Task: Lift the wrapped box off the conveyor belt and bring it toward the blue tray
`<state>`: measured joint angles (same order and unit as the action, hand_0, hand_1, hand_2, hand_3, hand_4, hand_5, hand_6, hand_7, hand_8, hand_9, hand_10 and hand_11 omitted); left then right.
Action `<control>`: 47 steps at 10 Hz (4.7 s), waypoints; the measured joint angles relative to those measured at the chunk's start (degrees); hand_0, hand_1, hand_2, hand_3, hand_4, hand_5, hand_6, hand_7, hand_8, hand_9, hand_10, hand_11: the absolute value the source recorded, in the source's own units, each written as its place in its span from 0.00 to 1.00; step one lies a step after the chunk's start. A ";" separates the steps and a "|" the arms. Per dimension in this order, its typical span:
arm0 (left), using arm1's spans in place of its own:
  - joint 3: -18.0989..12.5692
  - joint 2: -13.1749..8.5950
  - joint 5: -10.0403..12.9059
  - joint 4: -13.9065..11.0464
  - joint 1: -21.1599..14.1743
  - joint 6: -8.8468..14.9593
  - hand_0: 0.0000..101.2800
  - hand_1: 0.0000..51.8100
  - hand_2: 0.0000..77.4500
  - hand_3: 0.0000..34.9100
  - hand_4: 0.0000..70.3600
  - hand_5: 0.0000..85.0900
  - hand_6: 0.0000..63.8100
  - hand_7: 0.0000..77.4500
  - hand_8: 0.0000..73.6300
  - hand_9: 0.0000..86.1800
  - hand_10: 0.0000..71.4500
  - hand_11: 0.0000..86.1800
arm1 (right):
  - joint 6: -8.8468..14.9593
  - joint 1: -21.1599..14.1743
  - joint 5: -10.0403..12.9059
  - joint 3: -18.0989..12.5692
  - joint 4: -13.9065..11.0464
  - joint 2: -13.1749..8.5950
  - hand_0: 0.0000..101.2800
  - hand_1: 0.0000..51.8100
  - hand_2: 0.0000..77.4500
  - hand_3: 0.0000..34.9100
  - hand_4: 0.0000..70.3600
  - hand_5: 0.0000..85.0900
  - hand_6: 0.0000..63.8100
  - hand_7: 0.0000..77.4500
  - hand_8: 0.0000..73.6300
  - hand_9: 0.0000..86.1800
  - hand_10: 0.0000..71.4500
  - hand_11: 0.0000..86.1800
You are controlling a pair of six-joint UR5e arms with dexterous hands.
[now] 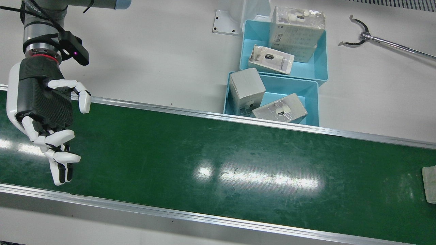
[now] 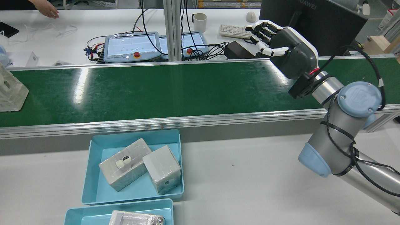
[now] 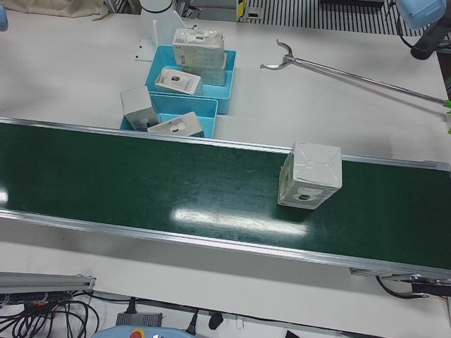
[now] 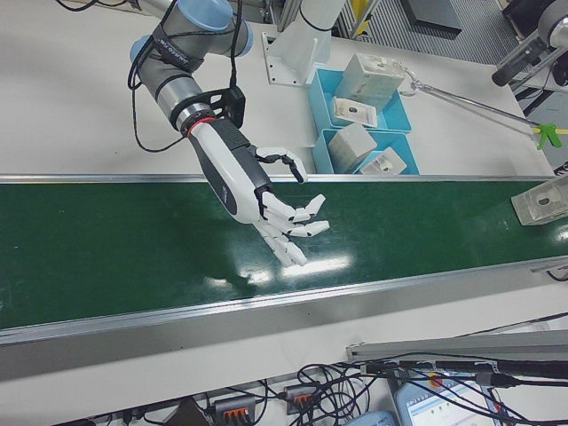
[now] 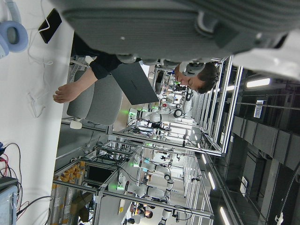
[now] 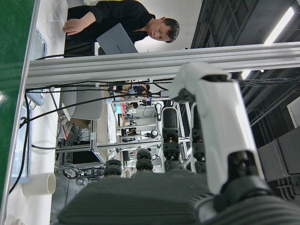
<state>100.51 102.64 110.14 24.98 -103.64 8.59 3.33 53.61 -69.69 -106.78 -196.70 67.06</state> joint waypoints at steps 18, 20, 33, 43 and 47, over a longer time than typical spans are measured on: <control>0.00 0.00 0.00 0.00 0.00 0.00 0.00 0.00 0.01 0.00 0.00 0.01 0.00 0.00 0.00 0.00 0.01 0.00 | 0.01 -1.59 0.08 0.24 0.00 0.00 0.46 0.21 0.12 0.43 0.22 0.46 0.08 0.34 0.01 0.08 0.00 0.02; 0.00 0.00 0.00 0.00 0.00 0.00 0.00 0.00 0.01 0.00 0.00 0.01 0.01 0.00 0.00 0.00 0.01 0.00 | 0.01 -1.49 0.08 0.14 0.00 0.04 0.47 0.21 0.12 0.43 0.22 0.46 0.08 0.34 0.01 0.08 0.00 0.02; 0.00 0.00 0.00 0.00 0.00 0.00 0.00 0.00 0.01 0.00 0.00 0.01 0.01 0.00 0.00 0.00 0.01 0.00 | 1.04 -5.02 -0.11 0.03 -6.81 -1.77 0.53 0.43 0.30 0.50 0.19 0.47 0.07 0.34 0.00 0.07 0.00 0.02; 0.00 0.00 0.00 0.00 0.00 0.00 0.00 0.00 0.01 0.00 0.00 0.01 0.00 0.00 0.00 0.00 0.01 0.00 | 2.37 -5.01 -0.13 2.69 -8.25 -4.63 0.47 0.27 0.19 0.64 0.18 0.47 0.05 0.32 0.00 0.06 0.00 0.02; 0.00 0.00 0.00 0.00 0.00 0.00 0.00 0.00 0.01 0.00 0.00 0.01 0.01 0.00 0.00 0.00 0.01 0.00 | 2.39 -5.05 -0.18 2.91 -7.51 -4.69 0.47 0.23 0.18 0.63 0.18 0.45 0.05 0.33 0.00 0.06 0.00 0.02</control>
<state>100.51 102.64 110.14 24.98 -103.64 8.60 5.71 48.56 -69.87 -103.86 -204.21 62.37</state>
